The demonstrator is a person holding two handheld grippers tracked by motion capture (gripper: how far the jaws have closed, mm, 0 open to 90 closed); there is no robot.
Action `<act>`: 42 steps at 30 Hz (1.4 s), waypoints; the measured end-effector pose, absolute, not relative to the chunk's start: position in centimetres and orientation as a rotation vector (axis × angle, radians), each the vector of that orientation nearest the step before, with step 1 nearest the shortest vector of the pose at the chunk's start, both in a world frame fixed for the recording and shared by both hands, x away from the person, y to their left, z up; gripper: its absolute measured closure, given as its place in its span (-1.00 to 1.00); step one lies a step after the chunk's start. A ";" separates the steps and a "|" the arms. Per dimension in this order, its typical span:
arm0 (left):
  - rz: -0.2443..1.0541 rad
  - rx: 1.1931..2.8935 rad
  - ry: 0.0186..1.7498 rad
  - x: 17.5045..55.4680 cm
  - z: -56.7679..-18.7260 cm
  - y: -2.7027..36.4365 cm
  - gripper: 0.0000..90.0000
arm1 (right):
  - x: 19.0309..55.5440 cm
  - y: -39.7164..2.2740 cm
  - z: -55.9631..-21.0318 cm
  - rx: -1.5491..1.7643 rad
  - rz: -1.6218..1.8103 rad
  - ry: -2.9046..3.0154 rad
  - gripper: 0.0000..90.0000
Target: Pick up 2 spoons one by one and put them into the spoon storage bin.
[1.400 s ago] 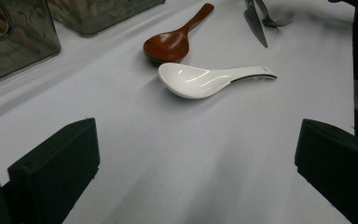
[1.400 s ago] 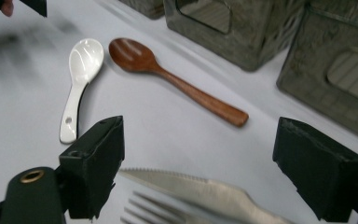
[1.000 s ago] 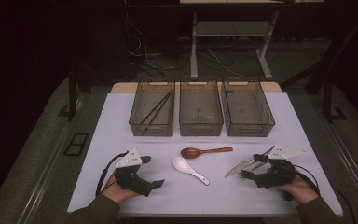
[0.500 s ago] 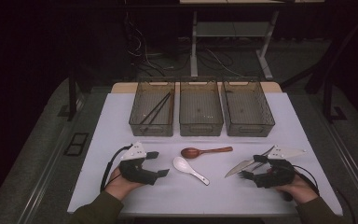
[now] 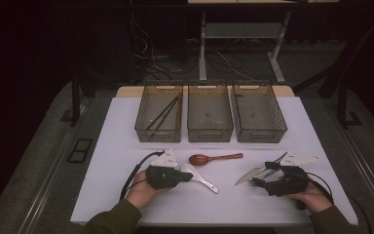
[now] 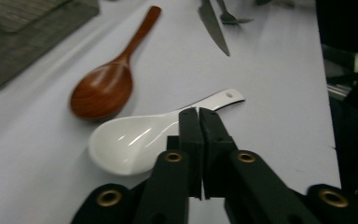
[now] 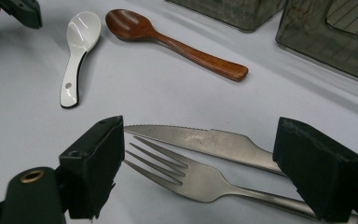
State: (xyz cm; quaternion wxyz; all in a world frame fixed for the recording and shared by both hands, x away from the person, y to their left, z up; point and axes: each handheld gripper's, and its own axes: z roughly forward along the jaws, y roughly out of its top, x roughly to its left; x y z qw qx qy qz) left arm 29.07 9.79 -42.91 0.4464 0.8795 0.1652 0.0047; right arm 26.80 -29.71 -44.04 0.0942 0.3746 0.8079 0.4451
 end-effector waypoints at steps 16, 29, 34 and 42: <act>-0.045 2.304 0.280 28.8 -44.7 4.3 0.97 | 26.8 -29.7 -44.1 1.103 1.317 2.401 -0.64; -0.005 2.320 0.272 29.5 -45.0 2.4 0.97 | 26.8 -29.7 -44.1 1.096 1.319 2.406 -0.64; 0.019 2.323 0.286 30.0 -45.0 1.5 0.98 | 26.8 -29.7 -44.1 1.095 1.319 2.407 -0.64; 0.001 2.306 0.296 30.1 -44.9 1.3 0.97 | 26.7 -29.7 -44.2 1.088 1.317 2.412 -0.64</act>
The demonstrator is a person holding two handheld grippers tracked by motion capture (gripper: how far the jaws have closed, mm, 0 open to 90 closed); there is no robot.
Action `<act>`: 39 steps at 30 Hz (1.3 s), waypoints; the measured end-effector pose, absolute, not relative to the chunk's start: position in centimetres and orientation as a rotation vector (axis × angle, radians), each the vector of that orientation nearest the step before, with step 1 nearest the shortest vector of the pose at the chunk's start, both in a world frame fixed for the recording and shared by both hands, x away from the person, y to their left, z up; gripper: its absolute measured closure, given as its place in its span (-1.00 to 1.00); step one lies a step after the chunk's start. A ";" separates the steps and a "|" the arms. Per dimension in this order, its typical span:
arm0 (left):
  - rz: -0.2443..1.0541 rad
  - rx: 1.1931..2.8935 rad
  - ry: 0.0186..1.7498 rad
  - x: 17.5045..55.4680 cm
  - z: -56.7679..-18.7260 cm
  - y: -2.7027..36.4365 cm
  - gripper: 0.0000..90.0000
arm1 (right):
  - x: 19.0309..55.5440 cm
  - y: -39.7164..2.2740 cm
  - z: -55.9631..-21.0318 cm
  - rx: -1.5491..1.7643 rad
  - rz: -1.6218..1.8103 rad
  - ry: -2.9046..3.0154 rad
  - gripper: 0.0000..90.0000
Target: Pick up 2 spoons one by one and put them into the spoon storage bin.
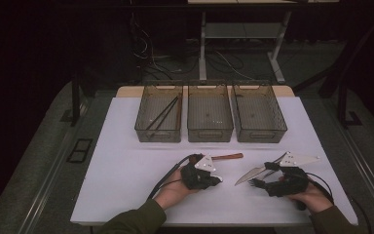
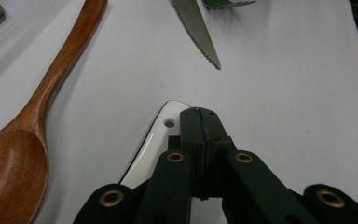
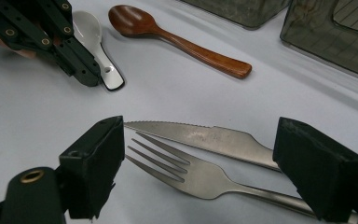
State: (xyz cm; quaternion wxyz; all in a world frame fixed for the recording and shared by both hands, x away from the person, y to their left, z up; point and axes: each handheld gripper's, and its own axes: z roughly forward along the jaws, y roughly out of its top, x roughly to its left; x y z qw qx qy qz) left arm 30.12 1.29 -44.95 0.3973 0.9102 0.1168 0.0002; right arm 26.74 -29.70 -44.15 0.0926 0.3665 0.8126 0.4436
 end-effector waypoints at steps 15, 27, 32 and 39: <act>-0.024 2.178 0.395 31.0 -42.1 6.1 0.64 | 26.7 -29.6 -44.2 1.069 1.310 2.428 -0.64; 0.058 2.121 0.535 32.7 -41.7 11.0 0.10 | 26.7 -29.5 -44.2 1.063 1.306 2.432 -0.64; 0.045 2.134 0.567 33.3 -42.4 11.5 -0.06 | 26.7 -29.5 -44.2 1.063 1.304 2.432 -0.64; 0.031 2.186 0.569 33.5 -43.3 10.9 -0.12 | 26.6 -29.5 -44.2 1.062 1.300 2.433 -0.64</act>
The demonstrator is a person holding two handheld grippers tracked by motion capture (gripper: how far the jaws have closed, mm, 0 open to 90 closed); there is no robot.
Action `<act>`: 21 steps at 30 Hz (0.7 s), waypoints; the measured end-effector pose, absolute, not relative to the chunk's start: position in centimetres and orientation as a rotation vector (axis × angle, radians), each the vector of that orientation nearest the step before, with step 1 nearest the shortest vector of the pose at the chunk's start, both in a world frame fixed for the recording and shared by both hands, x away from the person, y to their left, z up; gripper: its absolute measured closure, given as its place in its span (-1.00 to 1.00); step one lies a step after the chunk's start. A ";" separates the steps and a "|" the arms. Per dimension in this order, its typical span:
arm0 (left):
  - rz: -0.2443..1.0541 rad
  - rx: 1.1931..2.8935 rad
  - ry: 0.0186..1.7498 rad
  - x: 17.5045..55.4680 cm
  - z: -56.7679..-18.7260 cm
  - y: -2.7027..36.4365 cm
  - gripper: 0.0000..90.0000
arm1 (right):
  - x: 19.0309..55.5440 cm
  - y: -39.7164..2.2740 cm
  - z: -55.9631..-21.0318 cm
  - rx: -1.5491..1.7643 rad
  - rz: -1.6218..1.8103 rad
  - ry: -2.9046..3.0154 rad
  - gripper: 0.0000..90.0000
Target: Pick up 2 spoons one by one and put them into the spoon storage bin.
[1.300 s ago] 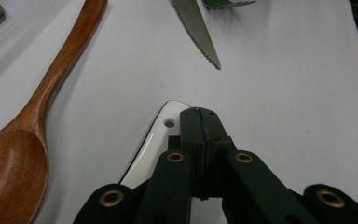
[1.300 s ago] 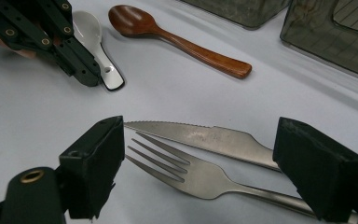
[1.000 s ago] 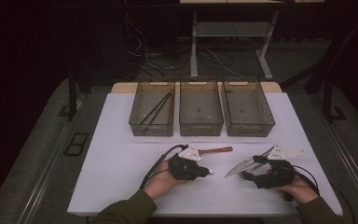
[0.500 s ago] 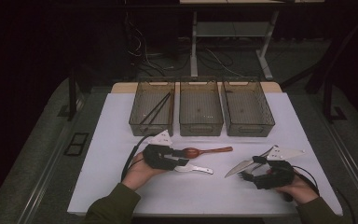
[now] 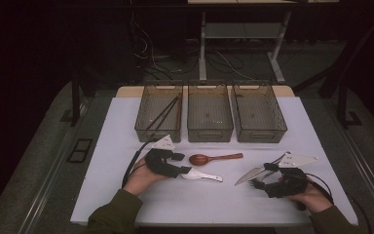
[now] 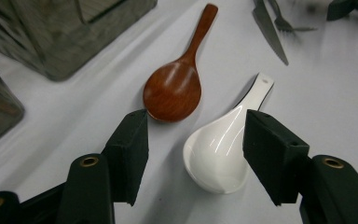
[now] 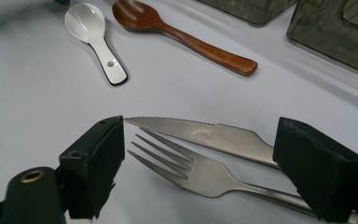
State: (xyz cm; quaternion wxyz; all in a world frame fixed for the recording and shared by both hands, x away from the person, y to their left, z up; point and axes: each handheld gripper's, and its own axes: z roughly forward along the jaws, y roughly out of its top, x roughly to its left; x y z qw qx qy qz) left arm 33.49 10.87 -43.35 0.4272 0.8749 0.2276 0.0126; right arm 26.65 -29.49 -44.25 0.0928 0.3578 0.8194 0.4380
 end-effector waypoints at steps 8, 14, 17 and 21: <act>0.022 2.245 0.549 33.4 -43.9 10.1 -0.13 | 26.7 -29.5 -44.3 1.059 1.297 2.435 -0.64; 0.025 2.270 0.542 33.4 -44.2 9.9 -0.10 | 26.7 -29.5 -44.3 1.059 1.297 2.435 -0.64; 0.029 2.289 0.539 33.3 -44.3 9.7 -0.08 | 26.7 -29.4 -44.3 1.060 1.297 2.435 -0.64; 0.031 2.302 0.531 33.2 -44.4 9.6 -0.05 | 26.7 -29.5 -44.3 1.058 1.297 2.437 -0.64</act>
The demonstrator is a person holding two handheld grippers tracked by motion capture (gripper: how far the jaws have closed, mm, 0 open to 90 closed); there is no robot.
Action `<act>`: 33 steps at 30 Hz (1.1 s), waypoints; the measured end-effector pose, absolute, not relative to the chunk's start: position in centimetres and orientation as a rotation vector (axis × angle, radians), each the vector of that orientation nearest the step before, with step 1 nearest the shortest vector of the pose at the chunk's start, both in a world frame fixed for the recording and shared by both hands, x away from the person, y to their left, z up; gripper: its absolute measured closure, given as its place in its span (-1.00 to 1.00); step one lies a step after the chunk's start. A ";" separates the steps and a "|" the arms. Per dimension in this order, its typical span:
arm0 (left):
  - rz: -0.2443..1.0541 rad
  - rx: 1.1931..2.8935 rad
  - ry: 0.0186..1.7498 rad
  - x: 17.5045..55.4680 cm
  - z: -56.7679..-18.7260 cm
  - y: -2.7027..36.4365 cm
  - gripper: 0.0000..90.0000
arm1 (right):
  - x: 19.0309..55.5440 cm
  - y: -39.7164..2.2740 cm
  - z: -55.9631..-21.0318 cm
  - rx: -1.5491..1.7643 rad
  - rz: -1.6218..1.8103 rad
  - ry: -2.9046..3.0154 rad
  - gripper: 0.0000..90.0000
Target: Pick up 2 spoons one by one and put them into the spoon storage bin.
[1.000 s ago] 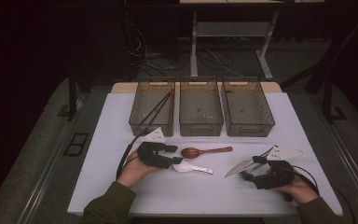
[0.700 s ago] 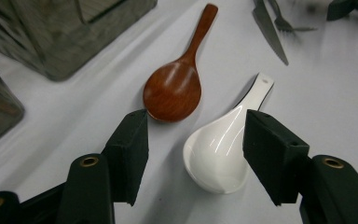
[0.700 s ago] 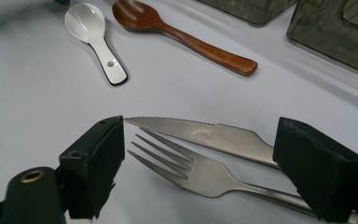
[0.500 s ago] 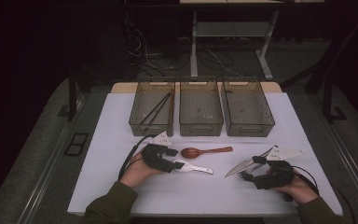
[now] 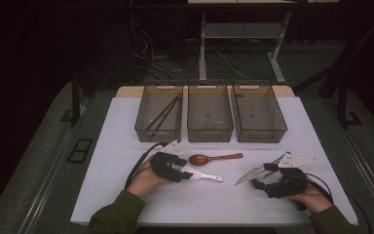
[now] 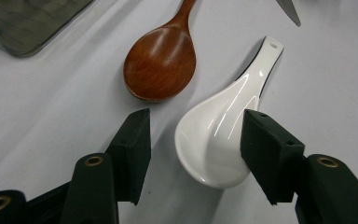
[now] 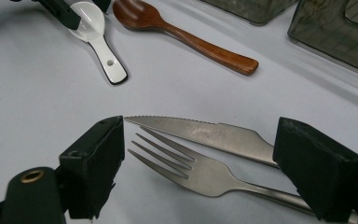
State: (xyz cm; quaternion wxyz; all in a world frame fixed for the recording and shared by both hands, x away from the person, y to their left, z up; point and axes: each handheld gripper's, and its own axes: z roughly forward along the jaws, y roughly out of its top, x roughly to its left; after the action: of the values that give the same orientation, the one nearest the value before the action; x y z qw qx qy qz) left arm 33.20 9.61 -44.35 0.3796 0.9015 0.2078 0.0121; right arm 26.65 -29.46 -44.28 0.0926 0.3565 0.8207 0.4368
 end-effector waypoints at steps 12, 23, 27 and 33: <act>0.030 2.343 0.464 32.7 -44.4 9.3 0.12 | 26.7 -29.5 -44.3 1.058 1.296 2.436 -0.64; -0.016 2.365 0.374 32.3 -44.3 9.1 0.51 | 26.6 -29.5 -44.3 1.054 1.295 2.438 -0.64; -0.022 2.359 0.365 32.2 -44.1 9.3 0.67 | 26.6 -29.4 -44.3 1.052 1.295 2.439 -0.64; -0.001 2.370 0.344 32.0 -43.9 9.1 0.76 | 26.6 -29.4 -44.3 1.052 1.294 2.441 -0.64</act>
State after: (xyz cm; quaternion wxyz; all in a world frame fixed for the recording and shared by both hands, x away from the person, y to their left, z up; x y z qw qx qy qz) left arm 31.97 9.13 -43.86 0.3645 0.9215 0.1339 -0.0003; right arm 26.65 -29.44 -44.29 0.0927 0.3543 0.8221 0.4359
